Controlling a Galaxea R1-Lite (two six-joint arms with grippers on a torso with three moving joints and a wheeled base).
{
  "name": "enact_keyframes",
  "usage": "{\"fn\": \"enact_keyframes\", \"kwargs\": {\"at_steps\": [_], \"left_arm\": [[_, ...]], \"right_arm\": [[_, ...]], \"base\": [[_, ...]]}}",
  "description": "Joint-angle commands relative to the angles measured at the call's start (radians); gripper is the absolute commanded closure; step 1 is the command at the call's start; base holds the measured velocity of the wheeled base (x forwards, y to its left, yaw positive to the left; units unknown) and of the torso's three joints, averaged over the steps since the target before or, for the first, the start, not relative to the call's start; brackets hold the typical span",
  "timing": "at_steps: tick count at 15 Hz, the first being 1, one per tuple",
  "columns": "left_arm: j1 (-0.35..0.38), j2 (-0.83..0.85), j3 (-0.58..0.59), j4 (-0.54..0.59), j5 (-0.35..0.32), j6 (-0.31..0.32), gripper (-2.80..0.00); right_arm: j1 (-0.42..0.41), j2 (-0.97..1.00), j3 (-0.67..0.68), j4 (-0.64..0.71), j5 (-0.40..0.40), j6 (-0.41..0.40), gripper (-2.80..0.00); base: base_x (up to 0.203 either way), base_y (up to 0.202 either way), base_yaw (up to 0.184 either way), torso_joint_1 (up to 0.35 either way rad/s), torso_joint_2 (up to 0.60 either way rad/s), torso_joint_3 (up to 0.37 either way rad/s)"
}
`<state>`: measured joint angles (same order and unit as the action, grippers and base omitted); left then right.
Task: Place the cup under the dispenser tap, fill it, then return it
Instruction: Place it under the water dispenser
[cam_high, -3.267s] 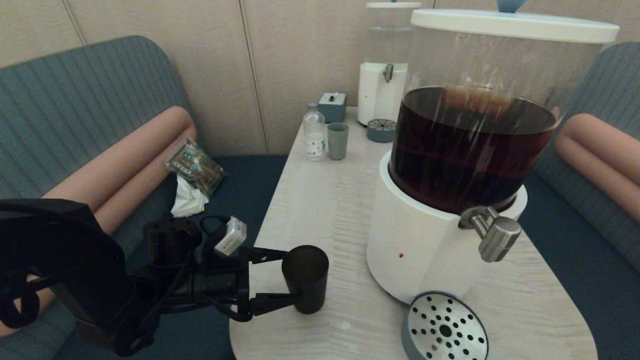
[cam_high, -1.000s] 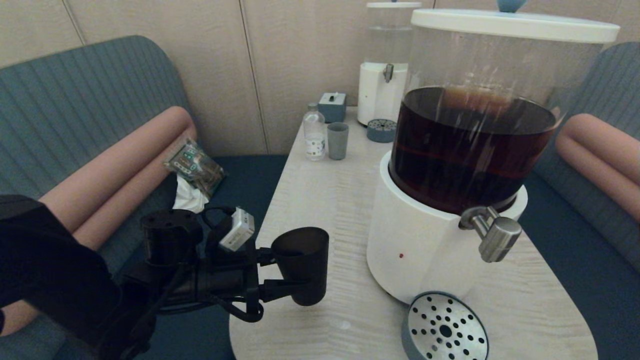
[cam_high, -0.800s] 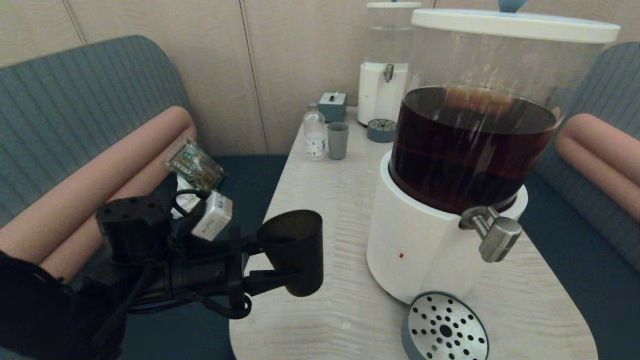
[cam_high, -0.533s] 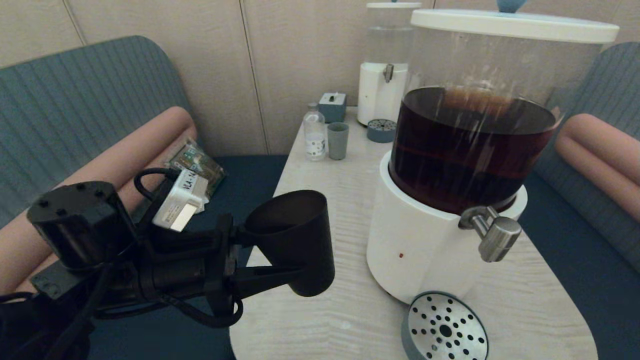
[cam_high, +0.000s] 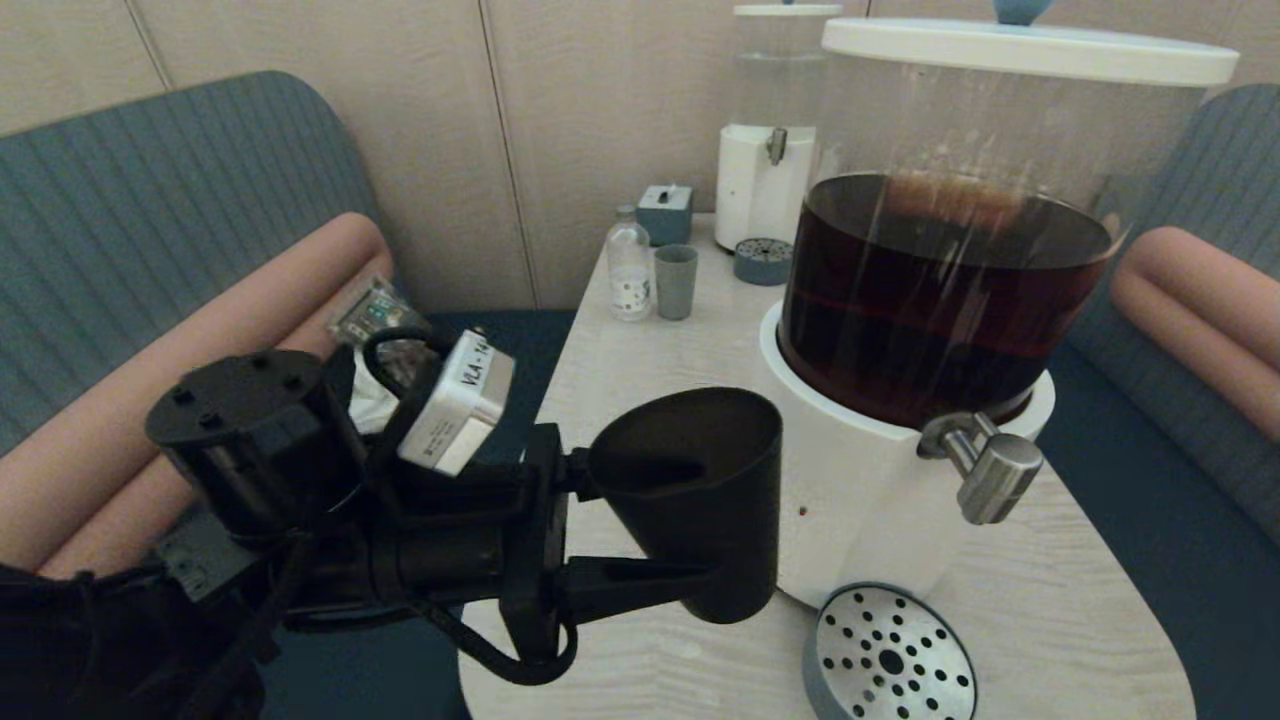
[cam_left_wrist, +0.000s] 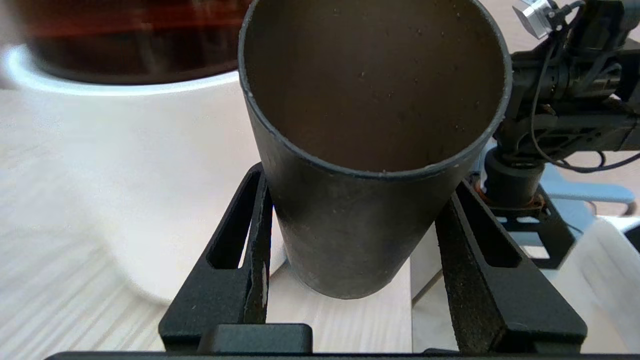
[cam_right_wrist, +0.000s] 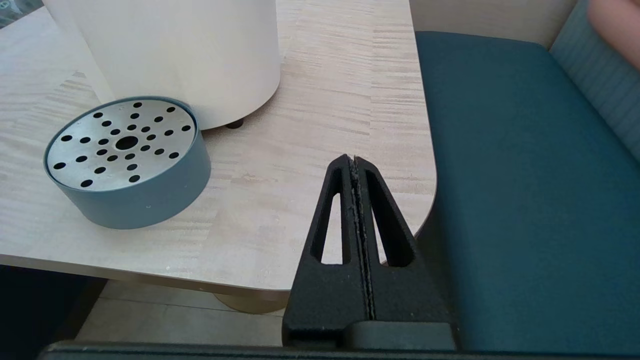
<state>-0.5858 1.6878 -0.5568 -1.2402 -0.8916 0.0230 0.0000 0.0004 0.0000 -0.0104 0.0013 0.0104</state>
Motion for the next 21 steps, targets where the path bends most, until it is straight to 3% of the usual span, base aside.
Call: {"fn": "enact_keyframes", "kwargs": {"at_steps": [1, 6, 10, 21], "left_arm": [[-0.034, 0.075, -0.025, -0.007, -0.001, 0.000, 0.00], [-0.066, 0.219, -0.074, -0.008, 0.044, 0.003, 0.00], [-0.087, 0.311, -0.187, -0.002, 0.048, 0.002, 0.00], [-0.194, 0.433, -0.283, 0.001, 0.087, -0.019, 0.00]], "right_arm": [[0.000, -0.005, 0.008, 0.000, 0.000, 0.000, 0.00], [0.000, -0.005, 0.008, 0.000, 0.000, 0.000, 0.00], [0.000, -0.005, 0.008, 0.000, 0.000, 0.000, 0.00], [0.000, -0.005, 0.008, 0.000, 0.000, 0.000, 0.00]], "base": [[0.000, 0.000, 0.000, 0.000, 0.00, 0.000], [0.000, 0.000, 0.000, 0.000, 0.00, 0.000], [0.000, 0.000, 0.000, 0.000, 0.00, 0.000], [0.000, 0.000, 0.000, 0.000, 0.00, 0.000]]}}
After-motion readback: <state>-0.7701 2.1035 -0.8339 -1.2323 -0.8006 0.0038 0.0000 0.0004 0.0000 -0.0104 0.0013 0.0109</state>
